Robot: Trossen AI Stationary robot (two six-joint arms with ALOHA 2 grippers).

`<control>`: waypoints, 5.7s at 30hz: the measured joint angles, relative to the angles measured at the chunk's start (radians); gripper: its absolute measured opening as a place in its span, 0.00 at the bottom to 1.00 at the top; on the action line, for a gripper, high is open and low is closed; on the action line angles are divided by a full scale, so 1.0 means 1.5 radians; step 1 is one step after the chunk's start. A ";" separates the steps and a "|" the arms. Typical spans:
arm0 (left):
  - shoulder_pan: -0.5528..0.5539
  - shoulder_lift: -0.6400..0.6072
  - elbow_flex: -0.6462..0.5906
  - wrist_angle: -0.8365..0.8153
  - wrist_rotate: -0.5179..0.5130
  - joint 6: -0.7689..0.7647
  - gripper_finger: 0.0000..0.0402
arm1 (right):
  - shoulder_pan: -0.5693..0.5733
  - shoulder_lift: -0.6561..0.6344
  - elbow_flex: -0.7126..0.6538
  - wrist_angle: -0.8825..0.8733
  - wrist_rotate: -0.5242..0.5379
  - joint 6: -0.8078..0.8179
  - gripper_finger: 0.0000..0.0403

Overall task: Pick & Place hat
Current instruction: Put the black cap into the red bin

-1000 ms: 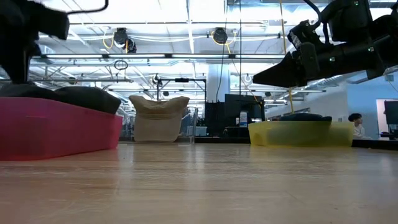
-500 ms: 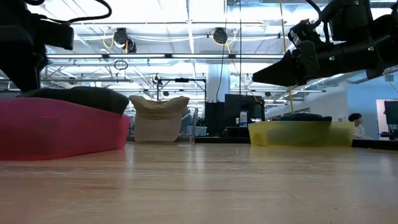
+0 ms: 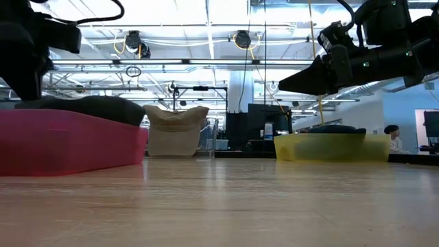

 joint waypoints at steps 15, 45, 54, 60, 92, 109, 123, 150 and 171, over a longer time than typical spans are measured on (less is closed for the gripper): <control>0.000 -0.001 0.097 -0.126 0.020 -0.027 0.12 | 0.000 0.000 0.000 0.000 0.000 0.012 0.32; 0.000 -0.001 -0.131 0.136 -0.049 -0.151 0.12 | 0.000 0.000 0.000 0.006 0.000 0.012 0.32; 0.000 -0.001 -0.160 0.185 -0.060 -0.161 0.12 | 0.000 0.000 0.000 0.006 0.000 0.012 0.32; 0.000 0.000 -0.161 0.186 -0.063 -0.164 0.12 | 0.000 0.000 0.000 0.006 0.000 0.012 0.32; 0.001 0.004 -0.173 0.197 -0.042 -0.162 0.12 | 0.000 0.000 0.000 0.010 0.000 0.012 0.32; -0.001 -0.014 -0.031 -0.007 -0.039 -0.113 0.12 | 0.000 0.000 0.000 0.011 0.000 0.010 0.32; 0.000 -0.014 -0.023 -0.056 -0.030 -0.125 0.12 | 0.000 0.000 0.000 0.010 0.000 0.010 0.32; -0.007 -0.011 -0.011 -0.152 -0.002 -0.263 0.12 | 0.000 0.000 0.000 0.011 0.000 0.010 0.32; 0.014 0.004 0.025 -0.140 0.067 -0.111 0.12 | 0.000 0.000 0.000 0.025 0.000 0.010 0.32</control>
